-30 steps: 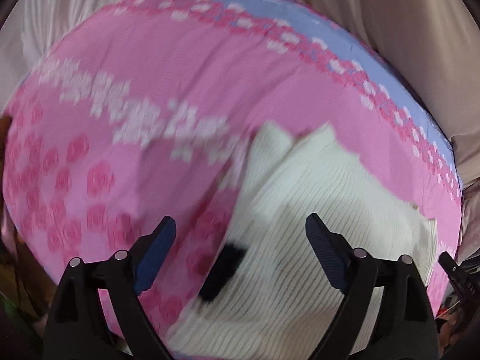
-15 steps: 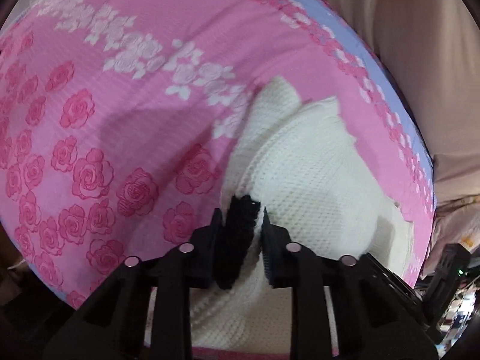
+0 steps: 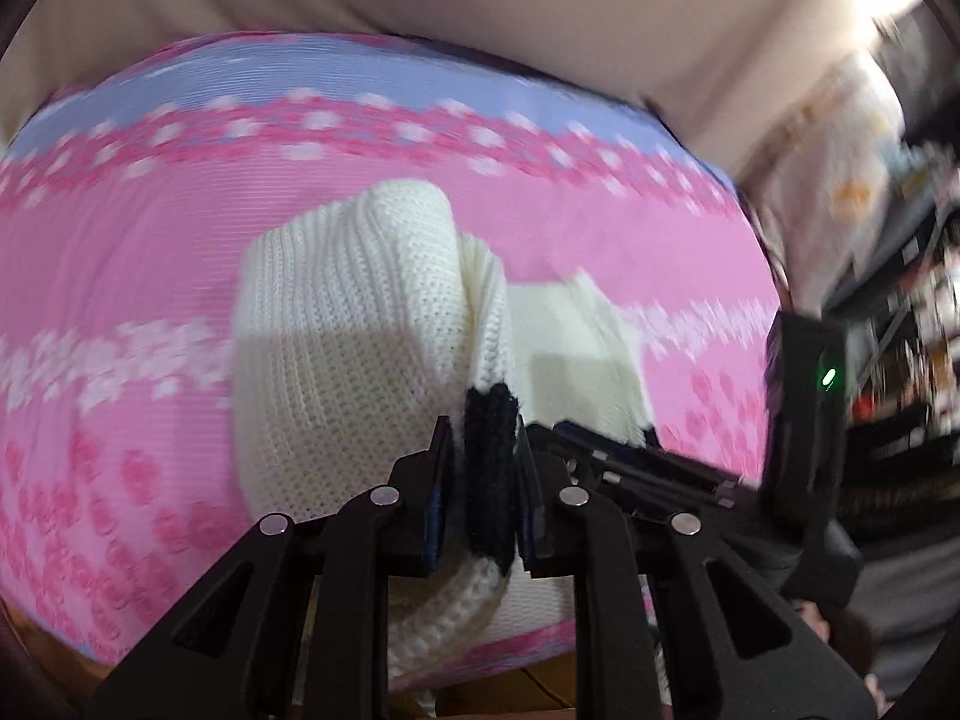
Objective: Fold small clothes
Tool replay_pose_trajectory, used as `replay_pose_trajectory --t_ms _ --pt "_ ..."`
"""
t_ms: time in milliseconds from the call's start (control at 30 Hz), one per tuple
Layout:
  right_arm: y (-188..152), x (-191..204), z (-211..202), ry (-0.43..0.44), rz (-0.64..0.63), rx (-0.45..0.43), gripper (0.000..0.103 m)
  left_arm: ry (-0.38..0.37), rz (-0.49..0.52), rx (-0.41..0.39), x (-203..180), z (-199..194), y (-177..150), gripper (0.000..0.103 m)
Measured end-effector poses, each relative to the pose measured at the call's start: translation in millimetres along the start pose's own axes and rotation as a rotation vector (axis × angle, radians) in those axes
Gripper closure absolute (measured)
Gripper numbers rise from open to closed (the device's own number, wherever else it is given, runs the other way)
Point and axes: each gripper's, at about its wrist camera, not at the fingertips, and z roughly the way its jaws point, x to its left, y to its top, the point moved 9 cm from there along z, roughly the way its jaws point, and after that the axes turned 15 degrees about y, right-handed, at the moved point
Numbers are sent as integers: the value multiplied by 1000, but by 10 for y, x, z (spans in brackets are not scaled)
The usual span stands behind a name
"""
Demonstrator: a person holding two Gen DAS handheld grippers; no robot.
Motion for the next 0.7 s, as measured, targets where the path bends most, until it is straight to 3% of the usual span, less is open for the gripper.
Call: replay_pose_trajectory --t_ms 133,200,233,300,333,367,500,700 --pt "-62 -390 -392 -20 88 -68 68 51 152 91 -457 490 -235 85" --pt "-124 -541 -514 -26 127 -84 65 68 156 156 -461 623 -386 78" --pt "-133 -579 -562 -24 139 -87 63 32 122 163 -419 576 -410 72" --pt "-187 -567 -605 12 162 -94 54 -19 64 142 -304 410 -392 48" --pt "-211 -522 -594 39 168 -96 48 -9 34 116 -182 304 -370 31" --pt "-223 -458 -569 74 175 -89 46 0 9 89 -86 220 -361 28" --pt "-237 -182 -299 172 195 -21 37 67 -46 50 420 22 -376 24" --pt "-339 7 296 72 136 150 35 134 -108 113 934 41 -750 22"
